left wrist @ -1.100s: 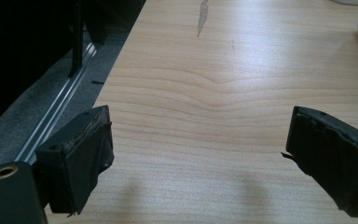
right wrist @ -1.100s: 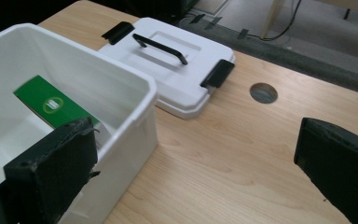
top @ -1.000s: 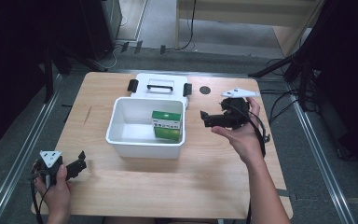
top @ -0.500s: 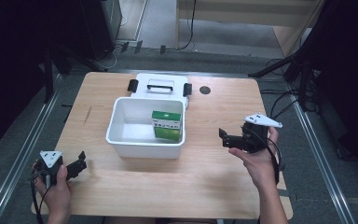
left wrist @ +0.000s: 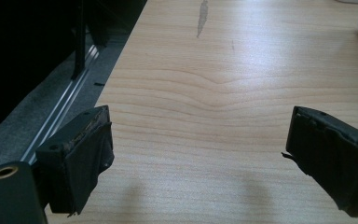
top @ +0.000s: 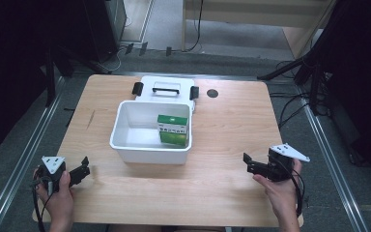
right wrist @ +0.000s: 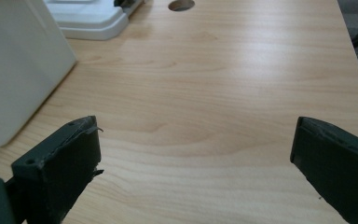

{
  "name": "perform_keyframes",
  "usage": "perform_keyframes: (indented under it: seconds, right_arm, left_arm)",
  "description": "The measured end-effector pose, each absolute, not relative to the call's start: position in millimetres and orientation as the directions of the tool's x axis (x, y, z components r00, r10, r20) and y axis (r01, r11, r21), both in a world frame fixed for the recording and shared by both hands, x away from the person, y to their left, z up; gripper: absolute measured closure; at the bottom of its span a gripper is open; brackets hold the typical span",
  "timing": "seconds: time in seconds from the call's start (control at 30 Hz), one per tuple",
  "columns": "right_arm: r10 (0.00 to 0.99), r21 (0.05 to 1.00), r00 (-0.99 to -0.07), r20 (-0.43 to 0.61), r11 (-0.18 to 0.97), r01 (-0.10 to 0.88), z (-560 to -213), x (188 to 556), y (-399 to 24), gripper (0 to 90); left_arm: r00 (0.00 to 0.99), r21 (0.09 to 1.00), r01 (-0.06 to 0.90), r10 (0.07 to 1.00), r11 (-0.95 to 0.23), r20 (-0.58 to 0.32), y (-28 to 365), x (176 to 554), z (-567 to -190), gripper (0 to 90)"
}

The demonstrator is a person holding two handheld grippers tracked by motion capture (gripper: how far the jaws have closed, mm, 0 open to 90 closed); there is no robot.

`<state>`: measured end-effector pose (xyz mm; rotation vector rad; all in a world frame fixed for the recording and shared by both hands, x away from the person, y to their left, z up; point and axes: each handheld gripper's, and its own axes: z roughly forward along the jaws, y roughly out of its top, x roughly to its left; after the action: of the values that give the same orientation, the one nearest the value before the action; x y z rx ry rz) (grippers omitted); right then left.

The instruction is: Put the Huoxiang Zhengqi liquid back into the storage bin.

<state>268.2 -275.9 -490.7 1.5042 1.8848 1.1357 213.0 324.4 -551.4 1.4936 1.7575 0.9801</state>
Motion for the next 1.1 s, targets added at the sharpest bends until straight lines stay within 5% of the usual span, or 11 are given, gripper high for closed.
perform_keyframes:
  seconds: [1.1]
  right_arm:
    - [0.988, 0.815, -0.129, 0.082, 0.008, 0.58, -543.4, 239.4, -337.3, 7.5]
  left_arm:
    - [-0.161, 0.849, 0.519, 0.987, 0.1, -0.018, 326.4, 212.6, -551.6, 7.7]
